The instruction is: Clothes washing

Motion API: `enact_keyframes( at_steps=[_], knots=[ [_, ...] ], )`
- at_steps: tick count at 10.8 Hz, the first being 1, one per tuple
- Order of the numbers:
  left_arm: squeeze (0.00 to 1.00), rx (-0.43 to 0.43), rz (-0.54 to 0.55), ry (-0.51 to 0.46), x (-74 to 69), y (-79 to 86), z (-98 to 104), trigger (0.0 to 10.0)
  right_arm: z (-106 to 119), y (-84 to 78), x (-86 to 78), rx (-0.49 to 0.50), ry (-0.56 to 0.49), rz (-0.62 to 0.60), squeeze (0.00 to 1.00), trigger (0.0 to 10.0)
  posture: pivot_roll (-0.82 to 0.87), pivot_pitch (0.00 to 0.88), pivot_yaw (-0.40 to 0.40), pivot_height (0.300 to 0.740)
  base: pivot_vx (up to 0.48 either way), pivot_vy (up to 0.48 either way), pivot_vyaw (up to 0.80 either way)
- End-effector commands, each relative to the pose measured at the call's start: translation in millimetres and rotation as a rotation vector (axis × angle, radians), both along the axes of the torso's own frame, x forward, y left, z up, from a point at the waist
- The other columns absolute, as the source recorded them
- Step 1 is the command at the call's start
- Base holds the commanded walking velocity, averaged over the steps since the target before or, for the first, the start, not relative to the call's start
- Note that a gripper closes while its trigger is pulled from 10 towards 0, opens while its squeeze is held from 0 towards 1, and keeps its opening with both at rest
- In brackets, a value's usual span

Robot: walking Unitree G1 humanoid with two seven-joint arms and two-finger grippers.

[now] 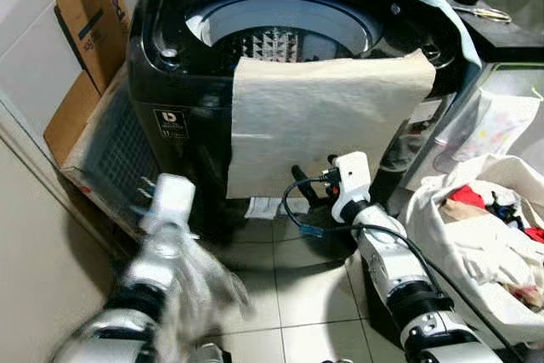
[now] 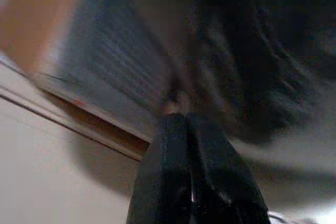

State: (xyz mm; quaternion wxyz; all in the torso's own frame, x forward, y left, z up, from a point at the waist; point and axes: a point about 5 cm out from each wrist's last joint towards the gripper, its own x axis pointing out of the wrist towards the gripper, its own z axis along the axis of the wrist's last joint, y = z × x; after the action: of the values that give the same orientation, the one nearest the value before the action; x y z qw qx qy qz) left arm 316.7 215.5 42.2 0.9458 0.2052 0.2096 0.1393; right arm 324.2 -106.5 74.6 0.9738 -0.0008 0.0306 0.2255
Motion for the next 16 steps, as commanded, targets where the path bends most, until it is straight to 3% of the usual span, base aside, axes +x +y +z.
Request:
enact_keyframes(
  at_steps=[1, 3, 5, 8, 9, 12, 14, 16],
  knots=[
    [0.00, 0.055, 0.032, -0.118, 14.8, 7.0, 30, 10.0, 8, -1.1, 3.7, 0.016, -0.022, -0.001, 0.00, 10.0, 0.06, 0.000, -0.012, 0.740, 0.000, 0.000, 0.00],
    [0.00, 0.089, 0.098, -0.283, 32.3, 19.7, 79, 10.0, 30, 2.3, 11.9, 0.037, -0.094, 0.008, 0.00, 10.0, 0.06, 0.000, -0.014, 0.740, 0.000, 0.000, 0.00],
    [0.00, 0.124, 0.143, -0.367, 38.4, 25.8, 109, 10.0, 48, 2.5, 18.7, 0.054, -0.149, 0.007, 0.00, 10.0, 0.05, 0.000, -0.010, 0.740, 0.000, 0.000, 0.00],
    [0.00, 0.050, 0.169, -0.535, 46.6, 31.1, 155, 10.0, 92, 0.0, 26.8, 0.091, -0.277, 0.002, 0.00, 10.0, 0.04, 0.000, -0.006, 0.740, 0.000, 0.000, 0.00],
    [0.00, -0.002, 0.149, -0.635, 48.7, 27.0, 182, 10.0, 113, -1.6, 30.0, 0.113, -0.333, -0.006, 0.00, 10.0, 0.04, 0.000, -0.005, 0.740, 0.000, 0.000, 0.00],
    [0.00, -0.163, 0.068, -0.867, 45.8, 16.5, 235, 10.0, 155, -5.3, 31.1, 0.175, -0.453, -0.019, 0.00, 10.0, 0.03, 0.000, 0.002, 0.740, 0.000, 0.000, 0.00],
    [0.00, -0.150, 0.068, -1.065, 31.0, 23.6, 292, 10.0, 183, -6.0, 27.2, 0.200, -0.541, -0.010, 0.00, 10.0, 0.03, 0.000, -0.001, 0.740, 0.000, 0.000, 0.00],
    [0.00, -0.205, -0.051, -1.151, 28.5, 10.9, 322, 10.0, 200, -10.6, 26.8, 0.225, -0.586, -0.022, 0.00, 10.0, 0.03, 0.000, -0.005, 0.740, 0.000, 0.000, 0.00]
  ],
)
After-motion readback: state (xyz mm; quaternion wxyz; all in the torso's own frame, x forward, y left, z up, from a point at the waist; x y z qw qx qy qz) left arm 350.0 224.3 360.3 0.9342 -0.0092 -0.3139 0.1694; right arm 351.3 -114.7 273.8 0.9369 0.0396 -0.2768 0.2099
